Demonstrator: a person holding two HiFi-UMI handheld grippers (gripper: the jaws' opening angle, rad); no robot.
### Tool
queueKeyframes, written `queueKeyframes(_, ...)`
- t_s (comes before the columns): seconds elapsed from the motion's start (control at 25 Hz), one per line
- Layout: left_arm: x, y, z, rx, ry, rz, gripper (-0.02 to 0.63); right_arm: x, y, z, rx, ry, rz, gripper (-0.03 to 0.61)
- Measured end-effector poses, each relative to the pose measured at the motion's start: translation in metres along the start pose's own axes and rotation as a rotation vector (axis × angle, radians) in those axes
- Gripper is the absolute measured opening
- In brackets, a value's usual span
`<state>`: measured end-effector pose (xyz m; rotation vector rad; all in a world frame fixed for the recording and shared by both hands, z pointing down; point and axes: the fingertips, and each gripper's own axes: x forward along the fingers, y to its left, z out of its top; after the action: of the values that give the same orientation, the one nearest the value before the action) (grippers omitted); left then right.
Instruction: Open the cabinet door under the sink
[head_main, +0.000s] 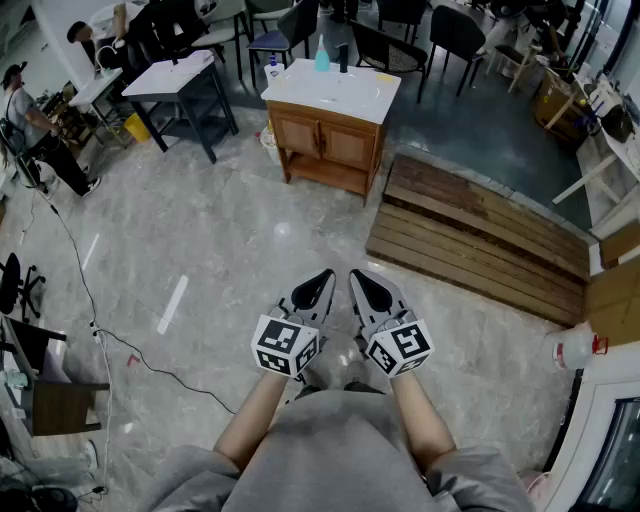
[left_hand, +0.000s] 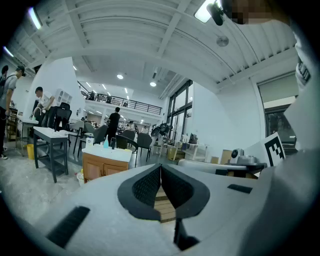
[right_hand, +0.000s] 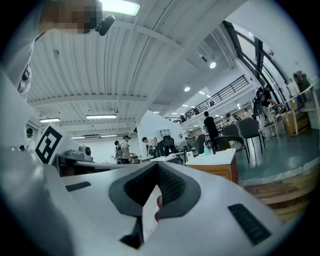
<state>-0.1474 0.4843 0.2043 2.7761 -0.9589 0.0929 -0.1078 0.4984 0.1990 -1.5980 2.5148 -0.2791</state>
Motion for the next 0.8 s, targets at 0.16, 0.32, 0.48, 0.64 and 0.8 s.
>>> queueKeyframes(0.16, 0.019, -0.009, -0.001, -0.013, -0.007, 0.005, 0.012, -0.005, -0.022, 0.005, -0.015, -0.002, -0.003, 0.008)
queueKeyframes(0.32, 0.033, -0.019, -0.007, -0.016, 0.003, 0.013, 0.012, -0.015, -0.040, 0.005, -0.021, -0.003, -0.014, 0.008)
queueKeyframes(0.48, 0.047, -0.028, -0.010, -0.021, 0.008, 0.027, 0.012, -0.023, -0.056, 0.007, -0.022, 0.000, -0.007, 0.008)
queueKeyframes(0.64, 0.062, -0.033, -0.017, -0.028, 0.024, 0.045, 0.012, -0.026, -0.072, 0.005, -0.003, 0.004, 0.003, 0.008)
queueKeyframes(0.8, 0.075, -0.036, -0.023, -0.030, 0.036, 0.068, 0.012, -0.027, -0.086, 0.003, 0.032, 0.005, 0.040, 0.008)
